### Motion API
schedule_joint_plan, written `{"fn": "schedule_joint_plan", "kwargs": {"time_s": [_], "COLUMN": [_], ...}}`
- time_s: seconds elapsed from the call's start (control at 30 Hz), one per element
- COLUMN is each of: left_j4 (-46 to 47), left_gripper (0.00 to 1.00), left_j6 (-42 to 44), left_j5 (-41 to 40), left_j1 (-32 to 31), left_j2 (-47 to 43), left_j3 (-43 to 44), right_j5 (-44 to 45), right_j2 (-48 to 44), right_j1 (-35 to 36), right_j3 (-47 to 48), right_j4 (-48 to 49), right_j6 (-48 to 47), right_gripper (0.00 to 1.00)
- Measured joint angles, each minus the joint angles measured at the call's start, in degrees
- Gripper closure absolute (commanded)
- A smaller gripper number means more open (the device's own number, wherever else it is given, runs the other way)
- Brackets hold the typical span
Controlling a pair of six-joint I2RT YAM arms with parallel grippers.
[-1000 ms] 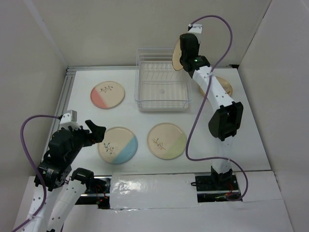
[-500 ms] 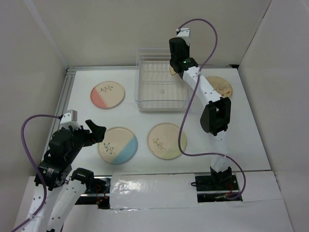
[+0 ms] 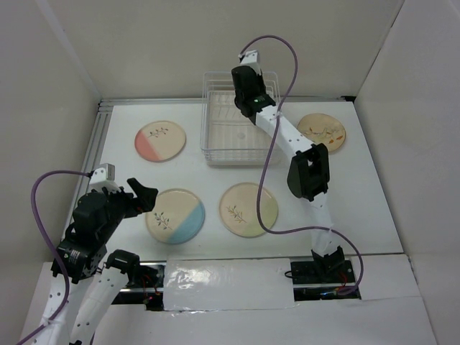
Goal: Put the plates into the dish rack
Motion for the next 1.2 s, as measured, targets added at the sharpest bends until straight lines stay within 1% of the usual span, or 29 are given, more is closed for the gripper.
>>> {"fn": "schedule_joint_plan", "kwargs": {"time_s": [0.23,0.3,0.37,0.4,0.43,0.5,0.57,0.6,0.67,0.73,0.77,0.8,0.83,0.9,1.0,1.03,1.13,1.2], "left_j4": [0.00,0.00,-0.02,0.00,0.00,0.00,0.00,0.00,0.00,0.00,0.00,0.00,0.00,0.00,0.00,0.00,0.00,0.00], "left_gripper": [0.00,0.00,0.00,0.00,0.00,0.00,0.00,0.00,0.00,0.00,0.00,0.00,0.00,0.00,0.00,0.00,0.00,0.00], "left_j6": [0.00,0.00,0.00,0.00,0.00,0.00,0.00,0.00,0.00,0.00,0.00,0.00,0.02,0.00,0.00,0.00,0.00,0.00], "left_j5": [0.02,0.02,0.02,0.02,0.02,0.02,0.02,0.02,0.02,0.02,0.02,0.00,0.00,0.00,-0.02,-0.02,-0.02,0.00], "left_j1": [-0.44,-0.44,-0.44,-0.44,-0.44,-0.44,-0.44,-0.44,-0.44,-0.44,-0.44,-0.44,-0.44,-0.44,-0.44,-0.44,-0.44,-0.44], "left_j2": [0.00,-0.02,-0.24,-0.37,-0.48,-0.52,-0.61,-0.63,-0.63,-0.63,-0.63,-0.63,-0.63,-0.63,-0.63,-0.63,-0.63,-0.63], "left_j3": [0.00,0.00,0.00,0.00,0.00,0.00,0.00,0.00,0.00,0.00,0.00,0.00,0.00,0.00,0.00,0.00,0.00,0.00], "right_j5": [0.63,1.16,1.51,1.38,0.79,-0.04,-0.72,-1.05,-1.68,-2.40,-2.69,-3.17,-3.69,-5.14,-7.76,-9.09,-14.34,-18.18], "right_j2": [4.37,4.83,5.31,5.60,5.86,6.10,6.23,6.23,6.23,6.21,6.21,6.19,6.01,4.98,1.55,-0.33,-8.72,-15.23], "right_j1": [1.01,1.33,1.49,1.51,1.55,1.88,2.32,2.51,2.75,2.82,2.82,2.82,2.82,2.82,2.38,2.12,-0.39,-4.04], "right_j3": [1.01,1.16,1.46,1.81,2.08,2.49,3.15,3.39,4.00,4.48,4.87,5.22,5.57,5.81,5.73,5.14,1.22,-2.27], "right_j4": [2.93,3.87,4.50,4.70,5.27,5.51,5.86,6.01,6.19,5.88,5.60,5.14,4.42,2.86,-0.92,-1.90,-4.61,-6.19], "right_j6": [-2.14,-3.37,-4.02,-4.00,-3.78,-3.67,-3.56,-3.52,-2.89,-2.01,-1.38,-0.70,0.37,2.19,6.60,8.74,16.13,21.66], "right_gripper": [1.00,0.90,0.75,0.55,0.45,0.37,0.34,0.31,0.29,0.23,0.19,0.12,0.10,0.08,0.07,0.01,0.01,0.01]}}
